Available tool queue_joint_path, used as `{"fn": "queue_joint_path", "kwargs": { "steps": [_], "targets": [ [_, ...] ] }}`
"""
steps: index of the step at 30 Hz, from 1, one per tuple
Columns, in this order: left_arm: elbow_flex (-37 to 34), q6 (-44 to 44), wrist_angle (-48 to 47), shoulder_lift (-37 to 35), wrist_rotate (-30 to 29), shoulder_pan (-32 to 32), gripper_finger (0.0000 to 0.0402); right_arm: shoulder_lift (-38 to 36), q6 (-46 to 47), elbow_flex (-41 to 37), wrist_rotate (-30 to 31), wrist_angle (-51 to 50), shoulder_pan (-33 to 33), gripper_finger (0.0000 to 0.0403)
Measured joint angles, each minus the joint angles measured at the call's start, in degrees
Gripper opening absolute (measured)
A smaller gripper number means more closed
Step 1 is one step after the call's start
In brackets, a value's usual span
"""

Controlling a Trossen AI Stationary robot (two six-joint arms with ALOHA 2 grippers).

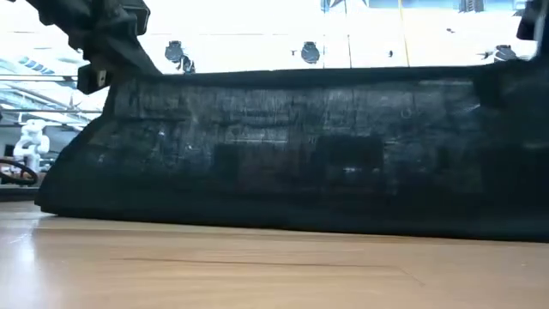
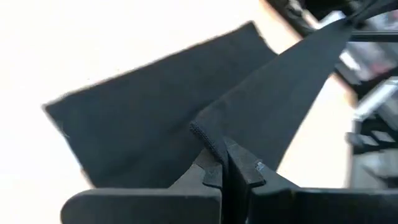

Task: Roll napkin
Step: Fold the black napkin

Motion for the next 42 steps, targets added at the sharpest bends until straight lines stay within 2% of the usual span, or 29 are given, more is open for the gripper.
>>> {"fn": "queue_joint_path", "kwargs": {
  "steps": [4, 29, 35, 42],
  "targets": [
    [0.00, 3.92, -2.46, 1.18, -2.09, 1.22, 0.0000, 0.02, 0.01, -2.55, 4.69, -1.61, -1.34, 0.0000],
    [0.04, 6.08, 1.92, 16.59, -6.79, 6.28, 0.0008, 0.07, -3.03, -12.39, 5.06, 0.01, -8.72, 0.0005],
    [0.04, 6.08, 3.36, 20.83, -7.28, 8.25, 0.0010, 0.07, -3.24, -13.47, 6.39, -0.78, -10.45, 0.0041],
    [0.04, 6.47, 8.56, 26.07, -8.41, 10.85, 0.0010, 0.00, -0.87, -13.47, 7.00, -1.77, -11.69, 0.0113]
  ]
}}
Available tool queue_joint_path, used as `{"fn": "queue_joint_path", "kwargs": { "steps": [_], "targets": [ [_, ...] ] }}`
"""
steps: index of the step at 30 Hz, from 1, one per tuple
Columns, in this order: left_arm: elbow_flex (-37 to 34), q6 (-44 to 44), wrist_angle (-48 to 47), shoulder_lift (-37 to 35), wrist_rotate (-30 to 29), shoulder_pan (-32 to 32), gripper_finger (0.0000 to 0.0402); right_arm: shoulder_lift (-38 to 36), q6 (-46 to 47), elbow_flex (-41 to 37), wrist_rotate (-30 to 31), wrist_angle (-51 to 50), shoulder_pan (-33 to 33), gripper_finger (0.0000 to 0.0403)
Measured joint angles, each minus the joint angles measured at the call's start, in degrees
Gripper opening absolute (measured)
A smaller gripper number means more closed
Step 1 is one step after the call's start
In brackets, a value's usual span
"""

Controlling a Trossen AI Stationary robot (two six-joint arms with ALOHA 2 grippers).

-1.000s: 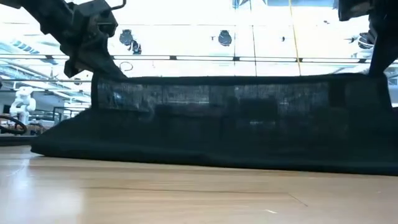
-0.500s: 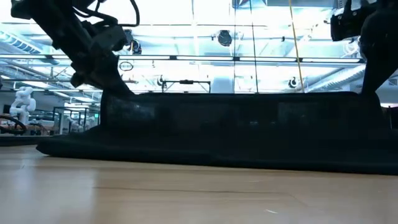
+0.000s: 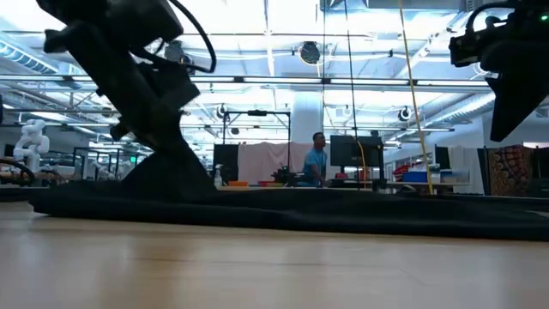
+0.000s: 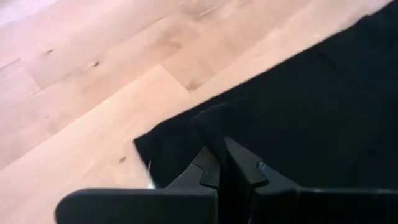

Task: Roll napkin
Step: Fold the black napkin

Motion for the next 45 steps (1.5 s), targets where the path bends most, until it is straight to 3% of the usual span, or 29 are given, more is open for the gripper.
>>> {"fn": "queue_joint_path", "kwargs": {
  "steps": [5, 9, 13, 20, 25, 28, 35, 45],
  "targets": [
    [0.00, 0.04, 1.84, 1.81, 0.07, 1.32, 0.0011, 0.00, 6.56, 0.02, -1.53, 3.25, -0.34, 0.0146],
    [0.00, 0.04, 1.69, 1.60, 2.05, 2.33, 0.0011, -0.02, 17.73, 0.04, -12.33, 7.97, -6.33, 0.0150],
    [0.30, 0.03, 1.90, 1.12, 5.33, 2.64, 0.0011, -0.57, 20.86, 0.07, -22.39, 16.00, -16.86, 0.0154],
    [0.35, 0.00, 3.18, 1.13, 7.89, 2.66, 0.0011, -0.39, -0.08, 0.07, -26.37, 16.22, -36.33, 0.0187],
    [0.35, 0.00, 3.39, 1.13, 9.42, 2.66, 0.0011, 1.17, -13.83, -0.21, -30.84, 15.65, -43.46, 0.0196],
    [0.35, 0.00, 3.39, 1.13, 10.21, 2.66, 0.0011, 3.28, -18.70, -1.61, -33.94, 18.91, -44.66, 0.0193],
    [0.35, 0.00, 3.39, 1.13, 10.40, 2.66, 0.0011, 8.10, -24.65, -4.18, -33.67, 22.10, -43.70, 0.0173],
    [0.37, -0.11, 3.37, 1.13, 10.40, 2.66, 0.0011, 12.42, -25.18, -6.01, -35.34, 26.48, -43.67, 0.0145]
  ]
}}
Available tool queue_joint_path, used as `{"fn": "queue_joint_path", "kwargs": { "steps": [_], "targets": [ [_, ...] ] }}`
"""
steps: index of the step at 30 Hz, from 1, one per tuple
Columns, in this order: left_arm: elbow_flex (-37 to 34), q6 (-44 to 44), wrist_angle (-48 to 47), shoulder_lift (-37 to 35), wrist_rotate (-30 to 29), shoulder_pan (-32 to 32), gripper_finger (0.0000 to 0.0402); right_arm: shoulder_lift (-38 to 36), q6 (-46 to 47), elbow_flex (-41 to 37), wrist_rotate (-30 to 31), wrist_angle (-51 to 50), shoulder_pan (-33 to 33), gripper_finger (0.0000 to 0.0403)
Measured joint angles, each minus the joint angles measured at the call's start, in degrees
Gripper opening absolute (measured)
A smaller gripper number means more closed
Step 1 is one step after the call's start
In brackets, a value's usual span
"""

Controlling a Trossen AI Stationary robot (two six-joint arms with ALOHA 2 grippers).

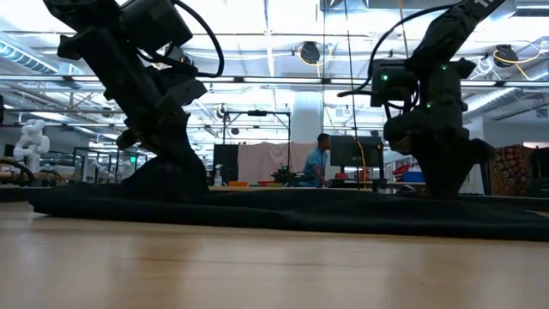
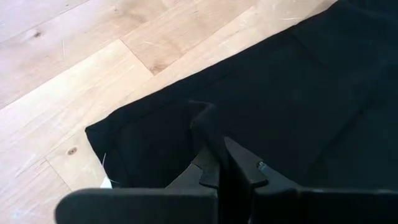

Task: Roll napkin
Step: Fold the black napkin

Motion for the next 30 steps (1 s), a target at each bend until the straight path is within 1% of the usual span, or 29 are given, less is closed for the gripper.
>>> {"fn": "queue_joint_path", "kwargs": {
  "steps": [5, 8, 14, 17, 20, 23, 27, 30],
  "targets": [
    [0.00, 0.02, -0.05, 0.00, 0.00, 0.00, 0.0011, 1.12, -0.06, 0.00, -0.10, 0.17, 0.67, 0.0127],
    [0.00, 0.04, -0.05, 0.00, -0.02, -0.02, 0.0011, 1.61, 0.38, 0.01, -0.18, 0.69, 1.58, 0.0109],
    [0.02, 0.07, -0.15, 0.00, -0.11, 0.00, 0.0011, 1.81, 0.96, 0.02, -0.01, 0.50, 3.34, 0.0044],
    [0.02, 0.09, -0.15, 0.00, -0.31, 0.00, 0.0011, 1.83, 1.05, 0.02, 1.22, 0.37, 3.84, 0.0009],
    [0.02, 0.11, -0.16, 0.00, -0.40, 0.00, 0.0011, 1.81, 0.88, 0.02, 1.42, 0.29, 3.98, 0.0007],
    [0.02, 0.02, -0.19, -0.19, 0.08, 0.00, 0.0011, 0.86, 0.65, 0.85, 1.34, -2.60, 3.98, 0.0003],
    [0.02, -0.02, -0.04, -2.27, 2.53, 0.00, 0.0011, -2.38, 0.71, 3.05, 1.22, -8.41, 4.42, 0.0002],
    [0.03, -0.05, 0.09, -4.92, 4.09, -0.02, 0.0011, -5.61, 2.71, 4.12, 0.98, -11.20, 5.17, 0.0001]
  ]
}}
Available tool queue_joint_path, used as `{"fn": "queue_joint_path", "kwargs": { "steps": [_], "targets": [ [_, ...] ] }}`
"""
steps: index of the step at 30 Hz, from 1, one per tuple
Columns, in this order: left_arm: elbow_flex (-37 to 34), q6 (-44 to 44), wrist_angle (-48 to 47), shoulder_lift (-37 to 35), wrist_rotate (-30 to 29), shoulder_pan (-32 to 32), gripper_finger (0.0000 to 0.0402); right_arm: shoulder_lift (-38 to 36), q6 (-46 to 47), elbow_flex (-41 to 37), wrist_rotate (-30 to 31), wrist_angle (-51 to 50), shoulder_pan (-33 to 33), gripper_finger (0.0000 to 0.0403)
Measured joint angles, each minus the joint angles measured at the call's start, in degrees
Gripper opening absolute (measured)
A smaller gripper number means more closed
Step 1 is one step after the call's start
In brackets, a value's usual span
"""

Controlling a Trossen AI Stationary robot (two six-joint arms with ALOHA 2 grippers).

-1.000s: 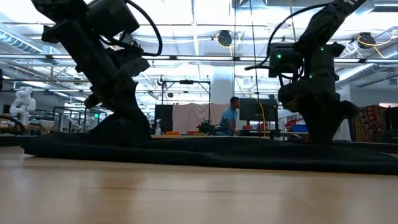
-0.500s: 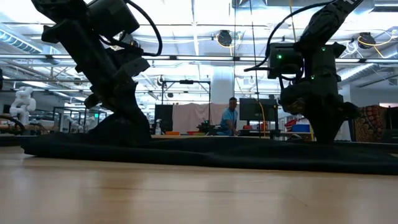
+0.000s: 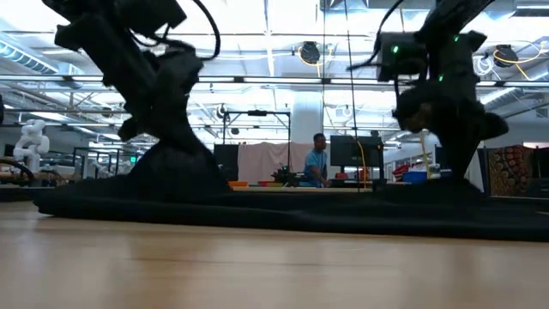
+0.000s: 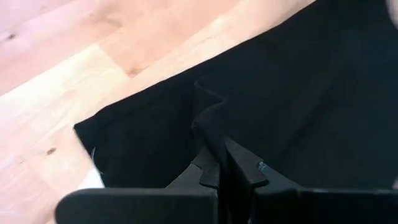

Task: Roll napkin
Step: Fold the black napkin

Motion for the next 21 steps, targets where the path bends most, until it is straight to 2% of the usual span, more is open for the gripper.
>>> {"fn": "queue_joint_path", "kwargs": {
  "steps": [4, 8, 13, 21],
  "targets": [
    [0.03, 0.34, -0.08, -3.33, 0.89, 0.00, 0.0011, -3.42, 3.74, 0.12, 0.19, -3.65, 1.85, 0.0001],
    [0.03, 5.66, 0.05, -4.32, 0.54, 0.02, 0.0011, -4.99, 6.62, 0.12, 0.32, -6.10, 4.36, 0.0001],
    [0.03, 10.16, -0.07, -4.30, -0.95, 0.04, 0.0011, -5.07, 8.64, 0.12, 0.74, -6.03, 6.87, 0.0000],
    [0.03, 10.59, -0.23, -4.30, -2.29, 0.08, 0.0011, -5.07, 12.28, 0.12, 0.66, -5.45, 10.40, 0.0000]
  ]
}}
